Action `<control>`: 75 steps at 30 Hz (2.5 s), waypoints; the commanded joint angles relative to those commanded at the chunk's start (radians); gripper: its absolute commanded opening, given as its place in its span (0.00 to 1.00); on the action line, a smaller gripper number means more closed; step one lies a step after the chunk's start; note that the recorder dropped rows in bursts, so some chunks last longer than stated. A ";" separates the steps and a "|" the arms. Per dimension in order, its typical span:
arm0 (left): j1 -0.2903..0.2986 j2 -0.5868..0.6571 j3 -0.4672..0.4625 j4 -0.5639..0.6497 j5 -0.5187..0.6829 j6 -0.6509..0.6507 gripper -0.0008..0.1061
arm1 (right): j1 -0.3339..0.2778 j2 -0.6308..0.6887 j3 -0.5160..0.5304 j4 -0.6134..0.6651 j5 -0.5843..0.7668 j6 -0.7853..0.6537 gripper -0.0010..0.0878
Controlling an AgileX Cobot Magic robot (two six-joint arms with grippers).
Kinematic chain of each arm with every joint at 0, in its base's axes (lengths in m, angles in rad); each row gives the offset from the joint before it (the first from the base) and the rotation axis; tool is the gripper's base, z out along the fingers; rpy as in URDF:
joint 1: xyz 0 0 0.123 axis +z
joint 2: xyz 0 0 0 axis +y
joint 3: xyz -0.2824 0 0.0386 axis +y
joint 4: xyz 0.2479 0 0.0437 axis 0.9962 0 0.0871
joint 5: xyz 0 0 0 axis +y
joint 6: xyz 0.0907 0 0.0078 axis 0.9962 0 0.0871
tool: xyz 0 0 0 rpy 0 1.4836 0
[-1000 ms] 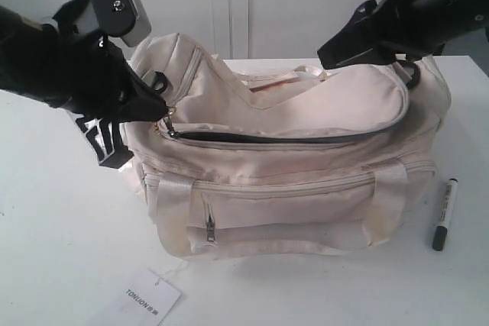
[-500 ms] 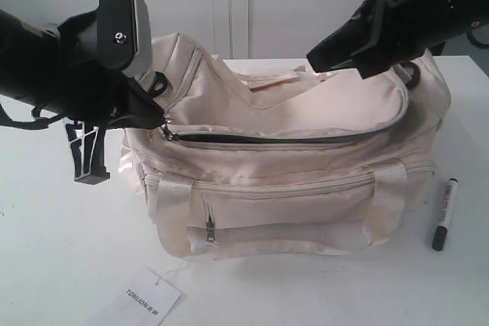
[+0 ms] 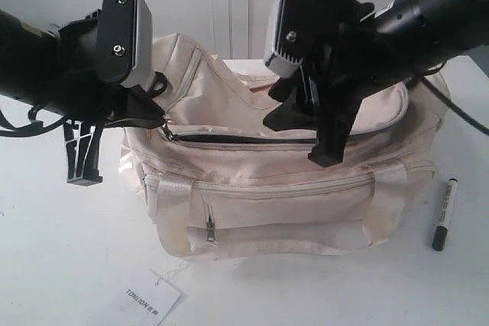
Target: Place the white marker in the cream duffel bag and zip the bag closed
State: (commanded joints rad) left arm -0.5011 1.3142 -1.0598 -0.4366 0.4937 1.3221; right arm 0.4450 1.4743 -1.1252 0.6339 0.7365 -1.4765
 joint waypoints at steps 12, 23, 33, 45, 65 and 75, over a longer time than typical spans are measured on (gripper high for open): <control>0.000 0.000 0.000 -0.004 -0.004 0.000 0.01 | 0.060 0.077 0.011 0.043 -0.118 -0.012 0.54; 0.000 0.000 0.000 -0.004 -0.004 -0.008 0.01 | 0.062 0.128 0.011 0.049 -0.152 -0.012 0.53; 0.000 0.000 0.000 -0.006 -0.004 -0.009 0.01 | 0.062 0.135 0.011 0.049 -0.087 -0.012 0.50; 0.000 0.000 0.000 -0.011 -0.002 -0.081 0.01 | 0.062 0.135 0.011 0.044 -0.062 0.000 0.04; 0.000 0.000 0.000 0.169 -0.013 -0.122 0.01 | 0.062 0.019 0.011 0.044 -0.046 0.022 0.01; 0.000 0.002 0.000 0.355 -0.033 -0.122 0.01 | 0.062 0.019 0.011 0.044 -0.042 0.041 0.01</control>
State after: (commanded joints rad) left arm -0.5011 1.3161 -1.0598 -0.0817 0.4603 1.2004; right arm 0.5071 1.4936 -1.1144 0.6777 0.6942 -1.4357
